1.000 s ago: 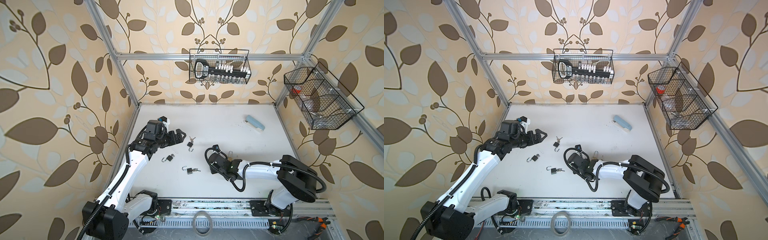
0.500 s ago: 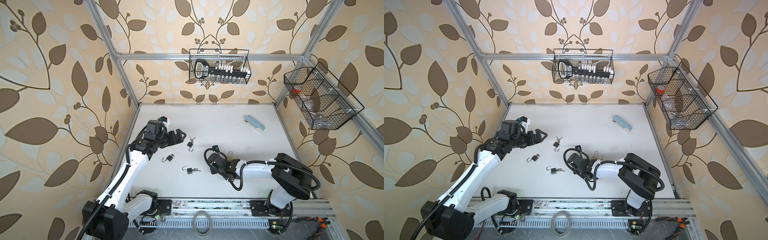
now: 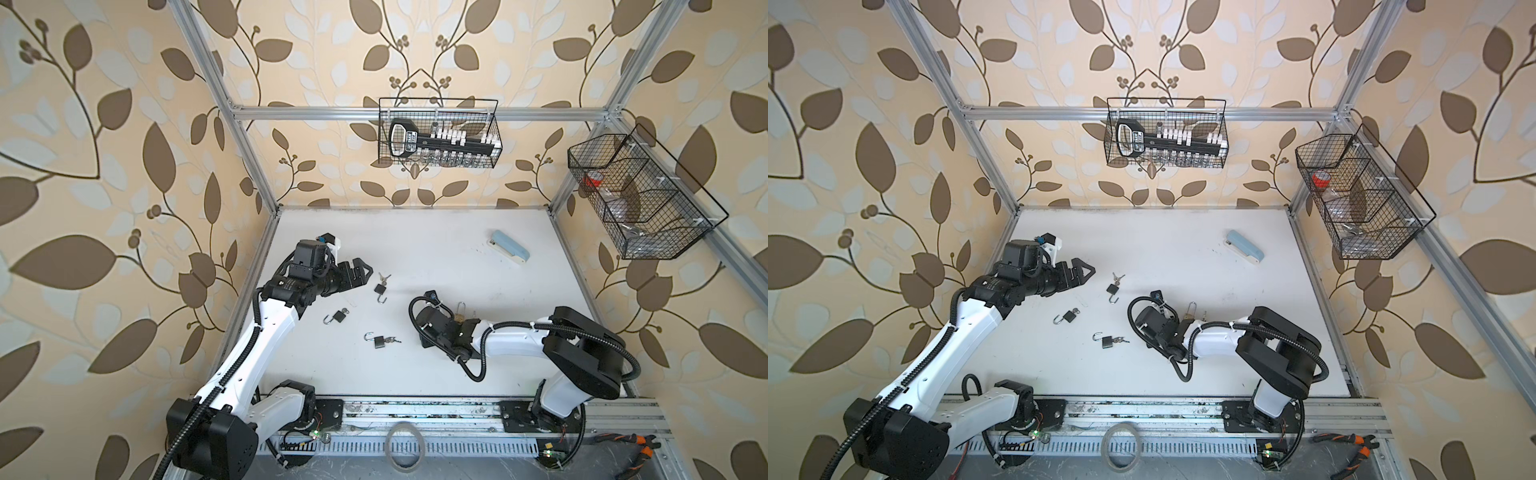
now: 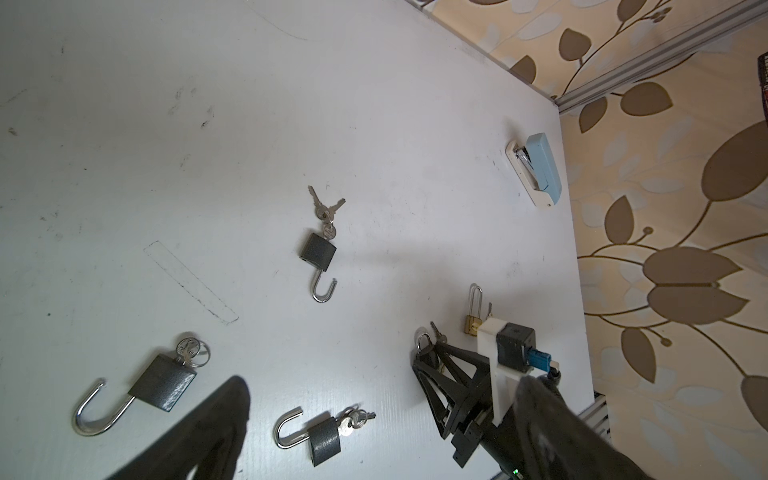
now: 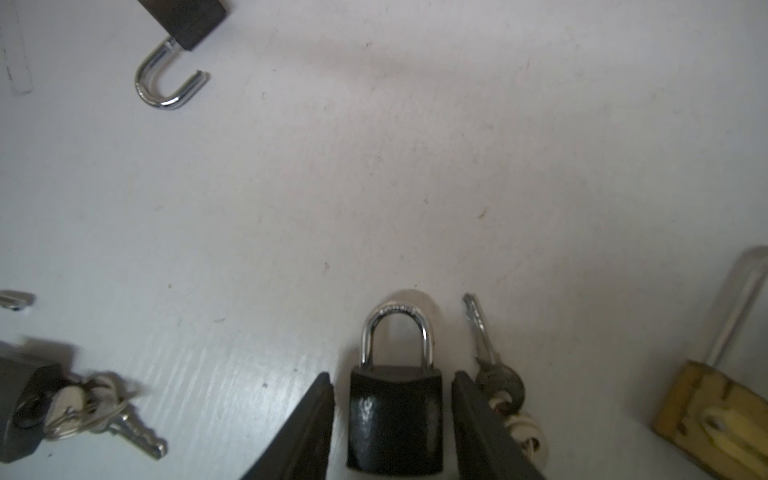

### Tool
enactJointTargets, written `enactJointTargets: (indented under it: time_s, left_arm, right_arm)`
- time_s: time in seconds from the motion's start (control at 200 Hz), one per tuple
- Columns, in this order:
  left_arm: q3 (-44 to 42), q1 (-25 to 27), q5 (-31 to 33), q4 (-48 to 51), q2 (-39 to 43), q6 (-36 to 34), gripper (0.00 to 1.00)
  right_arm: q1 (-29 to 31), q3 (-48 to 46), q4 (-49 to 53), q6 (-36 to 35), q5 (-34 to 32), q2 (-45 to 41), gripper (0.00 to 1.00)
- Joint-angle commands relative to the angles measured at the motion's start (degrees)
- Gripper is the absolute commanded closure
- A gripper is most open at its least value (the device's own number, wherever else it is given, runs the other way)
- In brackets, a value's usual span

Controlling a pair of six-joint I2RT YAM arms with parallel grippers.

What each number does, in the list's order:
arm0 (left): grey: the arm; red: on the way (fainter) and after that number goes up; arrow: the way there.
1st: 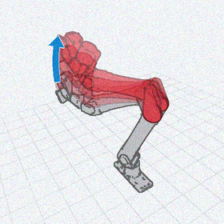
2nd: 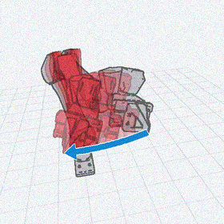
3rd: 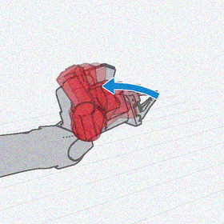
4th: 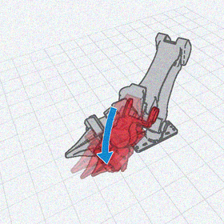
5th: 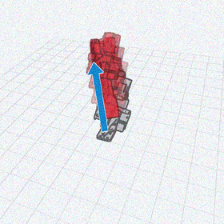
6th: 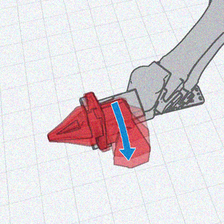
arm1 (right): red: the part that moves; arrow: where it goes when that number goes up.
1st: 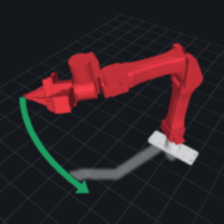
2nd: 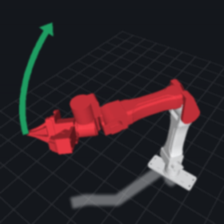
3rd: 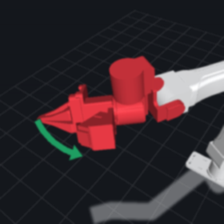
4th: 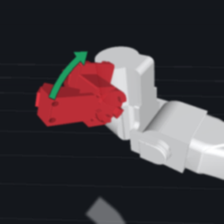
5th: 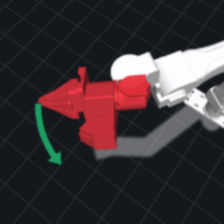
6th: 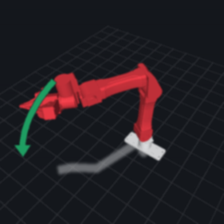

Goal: Lock with the key

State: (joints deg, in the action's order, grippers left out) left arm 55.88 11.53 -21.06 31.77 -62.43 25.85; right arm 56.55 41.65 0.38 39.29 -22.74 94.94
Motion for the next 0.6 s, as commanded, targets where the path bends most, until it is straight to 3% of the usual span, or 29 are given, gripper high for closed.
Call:
enactJointTargets:
  time_s: [0.0, 0.13, 0.245, 0.305, 0.4, 0.595]
  left_arm:
    - [1.43, -0.54, -1.53, 0.11, 0.21, 0.74, 0.01]
    - [1.28, -1.21, -2.29, 0.64, 1.68, 0.93, 0.01]
    - [-3.76, -9.50, -14.25, -3.42, 2.82, 5.92, 0.01]
    - [-7.73, -14.34, -19.86, -6.58, 3.32, 8.78, 0.01]
    - [-10.44, -19.36, -23.21, -6.29, 4.38, 9.63, 0.01]
    - [-11.75, -24.83, -22.28, -3.21, 8.10, 9.60, 0.01]
  right_arm:
    - [-0.10, -0.78, 0.15, -0.37, -0.85, -1.22, 0.52]
    - [0.25, -0.92, -0.76, -5.45, -2.33, -7.67, 0.49]
    - [0.75, -5.33, -10.70, -17.97, -0.31, -14.67, 0.45]
    - [0.92, -8.04, -16.11, -26.50, 5.59, -16.36, 0.44]
    - [0.84, -10.18, -20.17, -40.24, 17.71, -16.89, 0.37]
    - [-0.44, -7.01, -19.00, -60.80, 37.67, -13.20, 0.21]
